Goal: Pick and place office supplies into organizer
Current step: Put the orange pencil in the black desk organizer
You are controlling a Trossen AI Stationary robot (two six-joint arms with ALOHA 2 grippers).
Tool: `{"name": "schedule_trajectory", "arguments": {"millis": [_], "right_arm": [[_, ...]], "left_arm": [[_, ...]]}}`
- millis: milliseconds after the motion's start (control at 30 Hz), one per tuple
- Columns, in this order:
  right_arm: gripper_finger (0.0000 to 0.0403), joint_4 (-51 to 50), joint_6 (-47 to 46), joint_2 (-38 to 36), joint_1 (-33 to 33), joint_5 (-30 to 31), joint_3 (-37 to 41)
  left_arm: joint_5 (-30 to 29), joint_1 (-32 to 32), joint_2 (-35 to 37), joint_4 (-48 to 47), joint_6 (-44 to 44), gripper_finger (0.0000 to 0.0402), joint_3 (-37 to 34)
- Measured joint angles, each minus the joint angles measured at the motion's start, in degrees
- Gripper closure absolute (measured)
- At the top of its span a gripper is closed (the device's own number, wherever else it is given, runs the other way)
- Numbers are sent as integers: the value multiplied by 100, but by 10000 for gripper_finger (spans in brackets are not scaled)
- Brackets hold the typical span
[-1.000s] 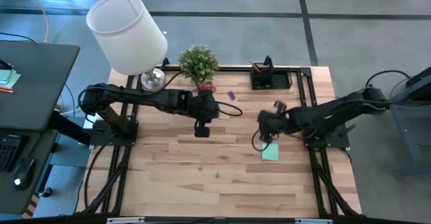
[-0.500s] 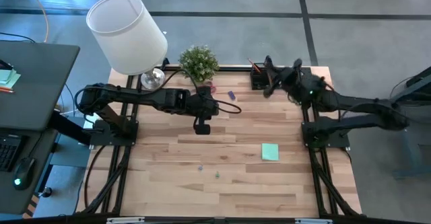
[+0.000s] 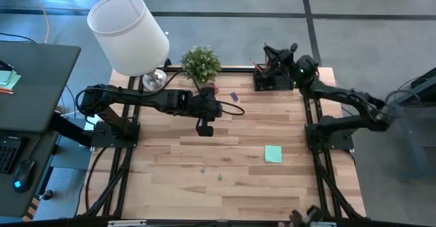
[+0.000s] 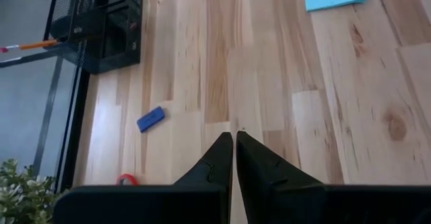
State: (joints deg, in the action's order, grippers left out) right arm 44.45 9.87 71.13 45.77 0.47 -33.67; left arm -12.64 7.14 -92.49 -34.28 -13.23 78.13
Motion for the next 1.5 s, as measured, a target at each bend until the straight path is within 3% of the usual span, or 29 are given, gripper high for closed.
{"name": "schedule_trajectory", "arguments": {"millis": [300,567,1033,1267,1367,1500], "right_arm": [[401,1200,-223,1386,690,-574,0],[394,1186,-498,1932,894,-1016,0],[298,-102,-495,1931,784,-1056,0],[269,-413,-442,1360,697,-1468,0],[269,-575,-95,1165,582,-1119,0],[278,-54,306,1215,561,-448,-49]], "left_arm": [[4,0,-2,47,-24,394,1],[20,0,-2,50,-48,394,2],[22,0,-4,-11,20,394,1],[21,0,-4,-21,24,394,1],[20,0,-4,-15,24,394,0],[20,0,-4,32,25,394,1]]}}
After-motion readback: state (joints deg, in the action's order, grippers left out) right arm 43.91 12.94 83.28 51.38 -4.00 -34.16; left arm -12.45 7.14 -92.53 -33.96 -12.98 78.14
